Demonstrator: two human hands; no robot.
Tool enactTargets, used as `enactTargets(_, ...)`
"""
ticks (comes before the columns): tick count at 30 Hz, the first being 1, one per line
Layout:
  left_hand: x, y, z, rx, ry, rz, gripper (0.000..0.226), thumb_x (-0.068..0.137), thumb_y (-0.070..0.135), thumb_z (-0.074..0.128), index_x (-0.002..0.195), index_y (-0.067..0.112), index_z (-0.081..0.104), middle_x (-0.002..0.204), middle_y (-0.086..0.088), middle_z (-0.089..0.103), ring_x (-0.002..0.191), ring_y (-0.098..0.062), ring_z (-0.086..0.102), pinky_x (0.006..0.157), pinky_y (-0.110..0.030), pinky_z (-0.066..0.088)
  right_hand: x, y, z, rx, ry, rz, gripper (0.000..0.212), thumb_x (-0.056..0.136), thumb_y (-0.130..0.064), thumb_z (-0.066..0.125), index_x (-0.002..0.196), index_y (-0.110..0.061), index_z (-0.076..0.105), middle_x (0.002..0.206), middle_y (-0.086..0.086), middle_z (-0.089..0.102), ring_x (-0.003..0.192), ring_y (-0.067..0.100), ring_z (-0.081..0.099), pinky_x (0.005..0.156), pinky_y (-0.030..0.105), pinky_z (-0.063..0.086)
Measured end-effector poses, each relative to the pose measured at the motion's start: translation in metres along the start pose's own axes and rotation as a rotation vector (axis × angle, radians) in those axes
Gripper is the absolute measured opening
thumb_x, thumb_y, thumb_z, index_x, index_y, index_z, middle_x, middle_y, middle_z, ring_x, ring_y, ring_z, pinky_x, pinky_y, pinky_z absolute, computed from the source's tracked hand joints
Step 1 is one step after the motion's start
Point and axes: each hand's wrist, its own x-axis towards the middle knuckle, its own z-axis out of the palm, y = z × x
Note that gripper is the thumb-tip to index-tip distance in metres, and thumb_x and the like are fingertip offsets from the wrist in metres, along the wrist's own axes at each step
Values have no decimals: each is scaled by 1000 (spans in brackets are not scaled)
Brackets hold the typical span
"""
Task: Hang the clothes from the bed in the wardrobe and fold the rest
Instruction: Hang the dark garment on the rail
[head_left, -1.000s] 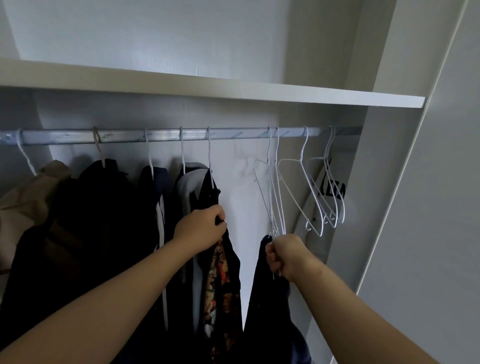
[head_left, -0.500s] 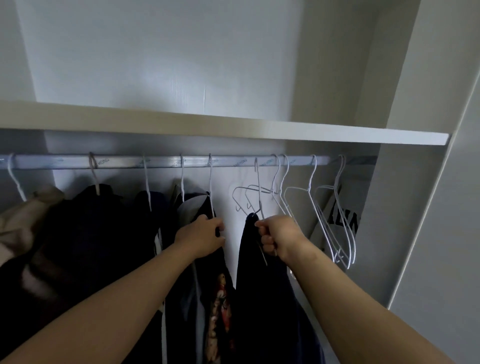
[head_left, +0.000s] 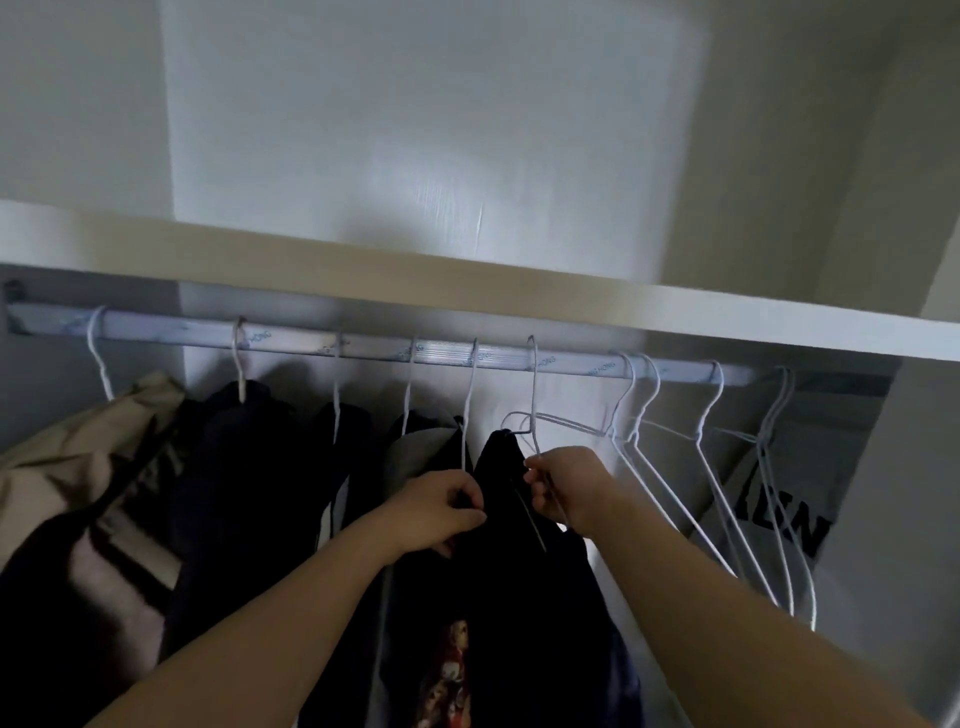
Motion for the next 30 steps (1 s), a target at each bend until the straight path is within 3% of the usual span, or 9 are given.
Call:
enactTargets(10,-3,-11,20,-51,192,25,20,88,24,59,78,41,55,77,8,59,63,-5,56,47,-16,45,13,11,13,-136,8,-23,19,97,-4,39,82,-9,50,64,9,52,48,16,42,36,18,39)
enactTargets(13,-7,-14,27,-39,257,40,21,89,25,59,90,46,53,85,17,56,75,-1,56,63,-20,49,10,19,13,-207,35,-74,15,97,-9,40,86,-11,50,67,7,54,50,17,43,44,23,38)
enactTargets(16,-15,-15,31,-84,332,23,30,87,23,61,112,36,52,92,13,54,87,-10,58,78,-29,52,7,32,11,-244,117,-166,19,92,-5,41,76,-11,49,67,8,50,53,19,42,49,27,34)
enactTargets(19,-26,-12,35,-75,412,23,32,87,21,61,114,34,49,92,12,51,82,-8,56,68,-21,46,-3,47,4,-326,264,-246,21,84,-6,42,64,-13,43,68,4,48,59,19,42,56,29,34)
enactTargets(23,-47,-10,46,-185,458,-46,16,87,21,59,94,32,49,81,4,52,70,-12,55,65,-29,50,-28,75,-4,-291,366,-224,13,89,-12,44,89,-8,57,83,6,58,81,23,55,76,34,46)
enactTargets(26,-71,-10,61,-330,402,-128,13,88,20,57,82,30,52,78,2,54,66,-12,55,62,-27,49,-53,106,-9,-218,407,-186,18,88,-10,45,93,-6,61,80,4,60,79,22,56,73,31,46)
enactTargets(30,-108,-14,85,-439,373,-235,14,88,16,58,81,27,52,73,2,55,54,-6,54,51,-24,45,-90,149,-17,-199,465,-122,14,89,-14,44,89,-12,59,79,2,57,74,18,54,65,27,42)
